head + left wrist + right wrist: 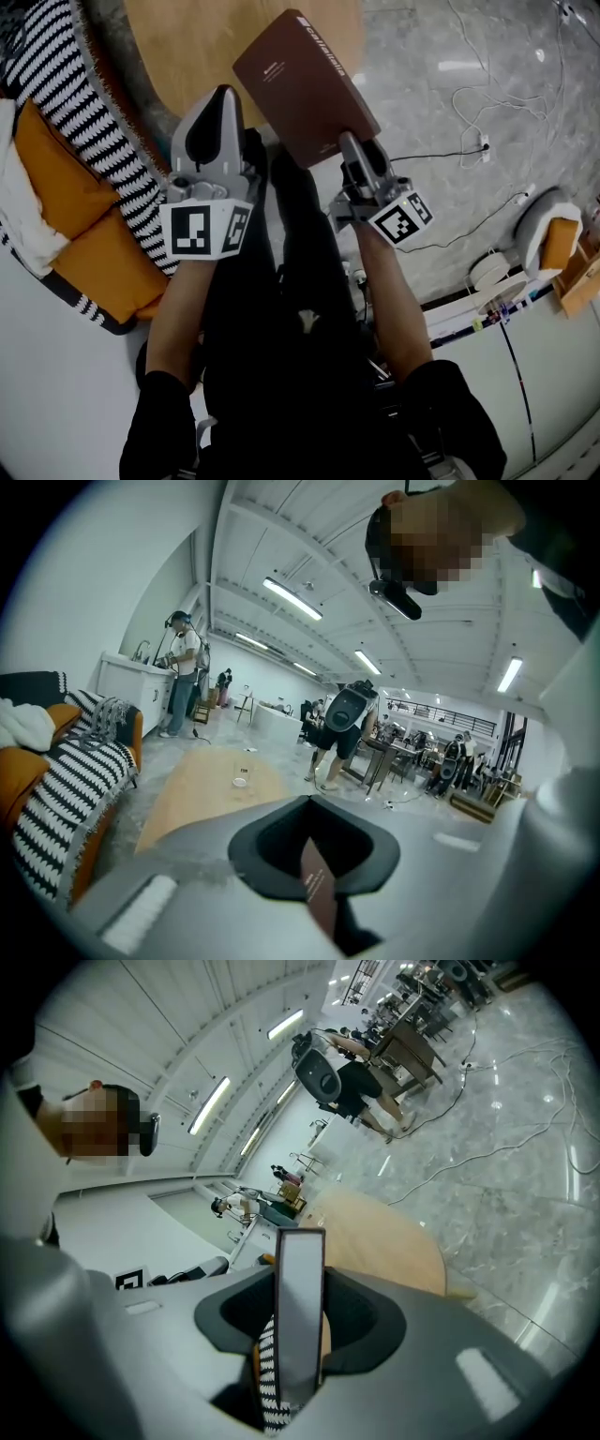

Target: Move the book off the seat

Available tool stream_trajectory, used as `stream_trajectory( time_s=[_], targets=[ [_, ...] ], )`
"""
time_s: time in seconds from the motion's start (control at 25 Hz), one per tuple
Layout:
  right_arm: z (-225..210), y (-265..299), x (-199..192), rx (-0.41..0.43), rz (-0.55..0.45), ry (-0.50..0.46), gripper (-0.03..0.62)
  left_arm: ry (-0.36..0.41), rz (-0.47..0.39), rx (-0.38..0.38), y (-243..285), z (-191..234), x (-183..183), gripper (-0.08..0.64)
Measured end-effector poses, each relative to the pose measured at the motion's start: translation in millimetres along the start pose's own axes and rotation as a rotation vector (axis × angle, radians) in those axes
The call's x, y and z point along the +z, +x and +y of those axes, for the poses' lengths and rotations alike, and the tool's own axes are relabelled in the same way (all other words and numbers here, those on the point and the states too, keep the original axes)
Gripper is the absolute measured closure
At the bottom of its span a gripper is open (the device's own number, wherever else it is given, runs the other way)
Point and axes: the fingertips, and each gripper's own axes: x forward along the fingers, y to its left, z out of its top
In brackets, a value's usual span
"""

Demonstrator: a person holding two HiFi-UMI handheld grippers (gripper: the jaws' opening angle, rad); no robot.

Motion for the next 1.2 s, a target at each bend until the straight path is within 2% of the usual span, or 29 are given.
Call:
stream_trajectory(
  time_s=[0.24,0.64,1.04,1.2],
  targets=[
    [-23,10,-16,0.005,0.01,0.023,0.436,-0.015,0.022,0.003,8,11,-22,0.554],
    [-49,19,-25,0.013,0.001,0.079,0.436,-0.03,0.025,0.019,14,18,-28,0.554],
    [-79,19,-37,-0.019,0.009,0.135,0.436,-0.038,0.032,0.028,13,17,-36,0.554],
    [-88,21,-42,0.03,-0.011,0.185,0.436,-0.043,0.036,0.029,16,20,-40,0.554]
  ],
)
